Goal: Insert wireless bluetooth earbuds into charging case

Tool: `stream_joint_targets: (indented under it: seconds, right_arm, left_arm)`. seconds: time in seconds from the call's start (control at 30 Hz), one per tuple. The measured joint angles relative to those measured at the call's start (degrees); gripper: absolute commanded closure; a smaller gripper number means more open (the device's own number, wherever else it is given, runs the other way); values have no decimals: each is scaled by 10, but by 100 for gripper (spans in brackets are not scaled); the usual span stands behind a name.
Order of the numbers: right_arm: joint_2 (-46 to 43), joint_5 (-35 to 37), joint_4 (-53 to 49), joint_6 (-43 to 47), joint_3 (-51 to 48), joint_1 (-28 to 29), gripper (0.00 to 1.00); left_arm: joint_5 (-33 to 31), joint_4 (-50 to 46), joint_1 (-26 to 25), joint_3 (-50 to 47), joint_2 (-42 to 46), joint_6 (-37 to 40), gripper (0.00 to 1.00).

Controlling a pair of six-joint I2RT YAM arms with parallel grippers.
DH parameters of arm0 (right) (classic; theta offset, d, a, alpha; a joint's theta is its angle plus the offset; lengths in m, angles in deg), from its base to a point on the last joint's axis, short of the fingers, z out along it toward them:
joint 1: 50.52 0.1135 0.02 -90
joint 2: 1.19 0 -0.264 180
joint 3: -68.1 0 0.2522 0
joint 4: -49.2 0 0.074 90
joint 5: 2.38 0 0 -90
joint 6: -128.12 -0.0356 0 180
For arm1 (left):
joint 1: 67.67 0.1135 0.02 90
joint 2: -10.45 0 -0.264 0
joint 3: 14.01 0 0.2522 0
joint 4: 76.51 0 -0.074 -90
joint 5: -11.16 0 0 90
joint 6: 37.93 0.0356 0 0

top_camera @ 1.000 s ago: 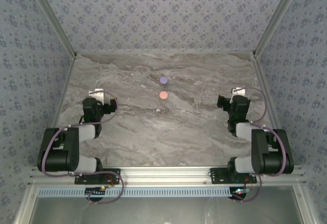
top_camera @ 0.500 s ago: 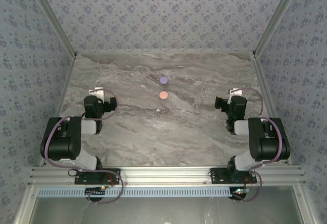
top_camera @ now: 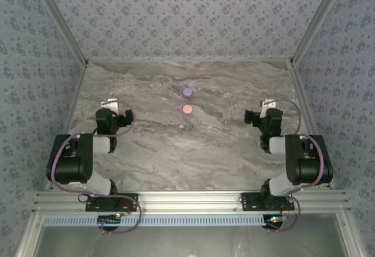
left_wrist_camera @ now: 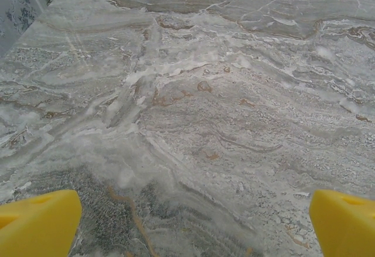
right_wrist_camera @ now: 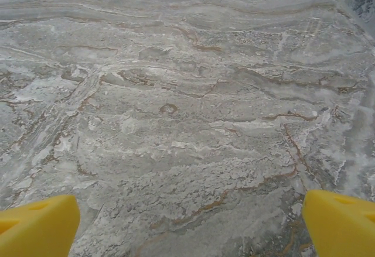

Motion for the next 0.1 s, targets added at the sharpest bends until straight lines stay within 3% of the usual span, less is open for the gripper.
stream_joint_targets:
  seconds: [0.1]
  right_arm:
    - [0, -4, 0, 0, 0, 0, 0]
  left_arm:
    - [0, -1, 0, 0, 0, 0, 1]
